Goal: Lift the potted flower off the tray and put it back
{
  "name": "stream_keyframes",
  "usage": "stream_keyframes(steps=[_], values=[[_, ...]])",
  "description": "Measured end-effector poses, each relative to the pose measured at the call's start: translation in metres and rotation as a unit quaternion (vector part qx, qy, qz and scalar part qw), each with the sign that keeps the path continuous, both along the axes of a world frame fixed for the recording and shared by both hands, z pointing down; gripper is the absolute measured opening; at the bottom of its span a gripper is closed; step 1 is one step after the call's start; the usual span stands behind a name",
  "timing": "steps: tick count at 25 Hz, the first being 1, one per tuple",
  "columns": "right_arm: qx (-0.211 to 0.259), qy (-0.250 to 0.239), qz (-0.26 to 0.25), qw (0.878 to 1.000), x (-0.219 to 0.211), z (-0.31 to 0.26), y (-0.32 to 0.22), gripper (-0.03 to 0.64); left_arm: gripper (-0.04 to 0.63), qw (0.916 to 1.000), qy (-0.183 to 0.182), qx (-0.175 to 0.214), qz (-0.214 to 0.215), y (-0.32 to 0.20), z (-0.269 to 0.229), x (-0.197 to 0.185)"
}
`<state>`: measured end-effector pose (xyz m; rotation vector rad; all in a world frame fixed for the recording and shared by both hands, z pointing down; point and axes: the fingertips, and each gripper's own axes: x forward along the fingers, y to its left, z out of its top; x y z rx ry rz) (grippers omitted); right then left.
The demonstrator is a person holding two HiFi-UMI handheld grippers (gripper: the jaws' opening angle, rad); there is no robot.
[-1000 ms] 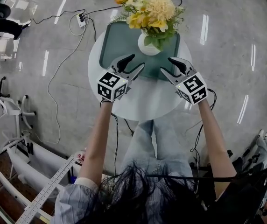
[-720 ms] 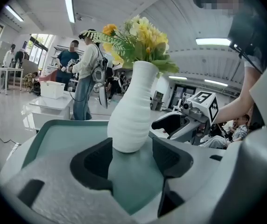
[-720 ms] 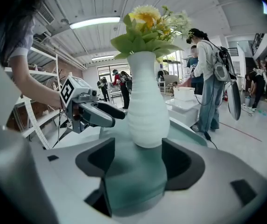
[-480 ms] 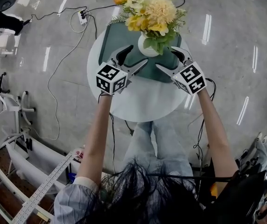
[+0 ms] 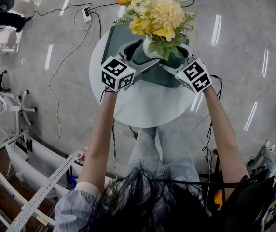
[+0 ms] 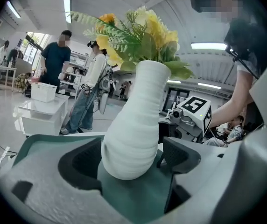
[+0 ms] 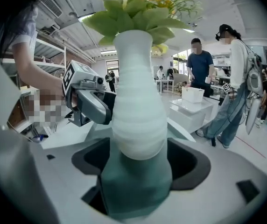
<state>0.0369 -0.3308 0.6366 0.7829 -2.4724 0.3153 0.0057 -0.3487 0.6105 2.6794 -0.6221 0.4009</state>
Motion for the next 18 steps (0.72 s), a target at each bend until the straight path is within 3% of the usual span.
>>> stream_keyframes(steps=[7,18], values=[[-0.005,0.002,-0.012,1.000,-0.009,0.005,-0.010,0.362,0.417,0.9997,-0.013,0.004,0.019,-0.008,0.009,0.014],[0.007,0.006,0.007,1.000,-0.008,0.001,-0.008,0.360,0.419,0.9998,-0.006,0.017,0.005,-0.008,0.003,0.015]])
